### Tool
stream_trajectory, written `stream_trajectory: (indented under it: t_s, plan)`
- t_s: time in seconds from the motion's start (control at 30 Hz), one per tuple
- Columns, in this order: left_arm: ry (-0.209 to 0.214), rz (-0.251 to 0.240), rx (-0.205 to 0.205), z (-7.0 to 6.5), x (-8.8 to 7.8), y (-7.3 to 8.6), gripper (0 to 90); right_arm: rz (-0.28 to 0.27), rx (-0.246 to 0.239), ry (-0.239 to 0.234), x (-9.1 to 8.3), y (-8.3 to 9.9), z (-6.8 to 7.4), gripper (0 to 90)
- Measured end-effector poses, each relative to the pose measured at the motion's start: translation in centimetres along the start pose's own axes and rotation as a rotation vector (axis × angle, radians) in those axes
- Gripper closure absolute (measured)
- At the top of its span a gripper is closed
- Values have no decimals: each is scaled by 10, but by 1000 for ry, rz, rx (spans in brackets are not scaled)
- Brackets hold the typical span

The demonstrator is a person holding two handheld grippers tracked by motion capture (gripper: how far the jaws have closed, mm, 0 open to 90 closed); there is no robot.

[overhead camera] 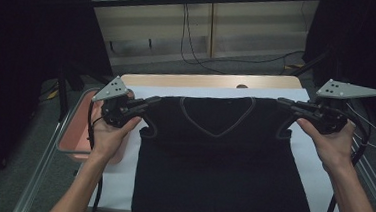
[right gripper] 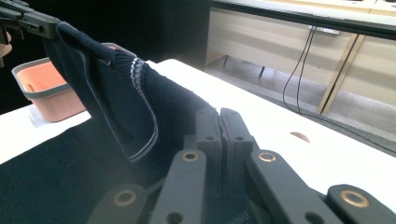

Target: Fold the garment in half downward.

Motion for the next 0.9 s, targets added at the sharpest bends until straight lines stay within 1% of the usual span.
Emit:
stream_trajectory:
  t_s: [0.1,0.17,0.3,0.33,0.37,0.43,0.53,0.67,0.73,0.8,0.9]
  plan:
    - [5,0,-1,-3,-5,3,882,6,-5,6,-2,1,7,875]
    - [10,3,3,-7,-9,6,882,9,-6,2,-4,3,12,875]
    - [14,20,14,-14,-12,16,882,19,-6,-4,-9,12,20,875]
    - [9,25,18,-16,-12,18,881,22,-4,-5,-9,15,21,875]
    - [6,27,25,-17,-13,19,881,28,-3,-5,-10,19,23,875]
    - [16,35,31,-23,-14,23,881,27,6,-7,-12,25,24,875]
    - [26,50,40,-29,-15,30,881,42,20,-10,-14,34,25,875]
    - [33,82,39,-35,-15,44,881,70,29,-20,-15,49,29,875]
    - [39,86,33,-38,-15,51,881,85,29,-19,-16,56,32,874]
    - [43,87,28,-41,-15,57,880,88,33,-18,-17,62,34,874]
    - [56,106,28,-47,-15,69,880,108,39,-15,-17,76,35,874]
Point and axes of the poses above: each handheld gripper's, and its own axes: x roughly forward along the jaws, y roughly out of its underside, z roughly to its left, the point moved 10 cm from there along x, roughly forward along the jaws, and after that the axes turned 4 degrees about -y, right-handed, at the moved point
